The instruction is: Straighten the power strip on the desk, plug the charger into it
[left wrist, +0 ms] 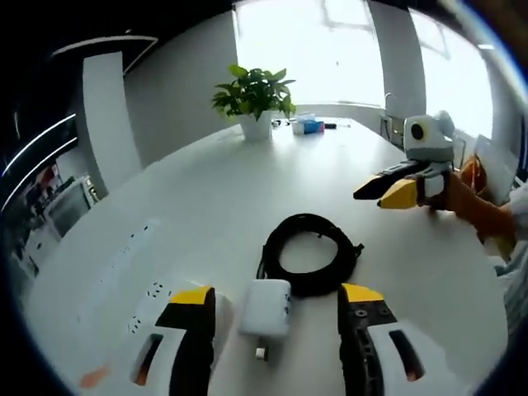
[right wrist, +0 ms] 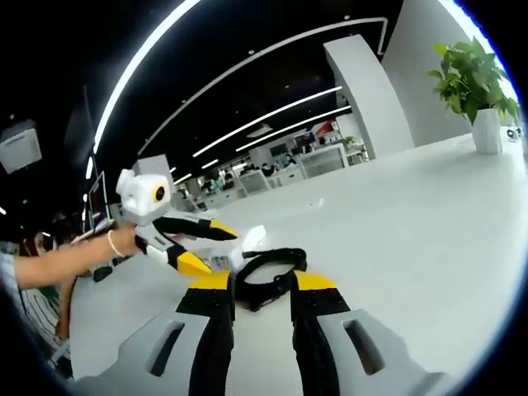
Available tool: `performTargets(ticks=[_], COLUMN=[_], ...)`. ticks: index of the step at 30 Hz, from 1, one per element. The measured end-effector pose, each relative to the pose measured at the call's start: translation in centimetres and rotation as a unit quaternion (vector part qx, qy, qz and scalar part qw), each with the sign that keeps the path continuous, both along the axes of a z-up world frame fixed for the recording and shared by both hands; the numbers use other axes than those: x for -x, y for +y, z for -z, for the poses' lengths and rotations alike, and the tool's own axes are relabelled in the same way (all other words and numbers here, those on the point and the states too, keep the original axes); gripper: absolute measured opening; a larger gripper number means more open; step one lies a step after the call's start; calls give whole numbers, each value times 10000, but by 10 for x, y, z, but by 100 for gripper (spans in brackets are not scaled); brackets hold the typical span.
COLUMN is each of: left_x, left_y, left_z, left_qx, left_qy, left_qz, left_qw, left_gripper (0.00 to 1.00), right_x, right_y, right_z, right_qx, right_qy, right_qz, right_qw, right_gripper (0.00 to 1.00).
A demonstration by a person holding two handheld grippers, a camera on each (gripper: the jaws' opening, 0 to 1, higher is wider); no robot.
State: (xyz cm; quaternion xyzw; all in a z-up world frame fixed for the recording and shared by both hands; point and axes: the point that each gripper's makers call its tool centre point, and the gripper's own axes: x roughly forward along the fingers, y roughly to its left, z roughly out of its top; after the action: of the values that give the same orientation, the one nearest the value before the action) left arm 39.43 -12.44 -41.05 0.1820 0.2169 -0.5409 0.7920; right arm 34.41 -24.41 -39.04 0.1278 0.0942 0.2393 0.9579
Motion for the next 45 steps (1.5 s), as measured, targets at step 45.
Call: performTargets(ticks=[45], left_x=[47], left_y=[203], left_z=[-120], left_qx=[4086], left_qy=[-1815], left_qz=[-2178], left_qw=[8676], left_gripper=[99], right_x=[-65], right_y=[2], right_z=[12], right_qx=[1059], right_qy=[749], right_qz=[187], right_qw=[9914], right_gripper=[38])
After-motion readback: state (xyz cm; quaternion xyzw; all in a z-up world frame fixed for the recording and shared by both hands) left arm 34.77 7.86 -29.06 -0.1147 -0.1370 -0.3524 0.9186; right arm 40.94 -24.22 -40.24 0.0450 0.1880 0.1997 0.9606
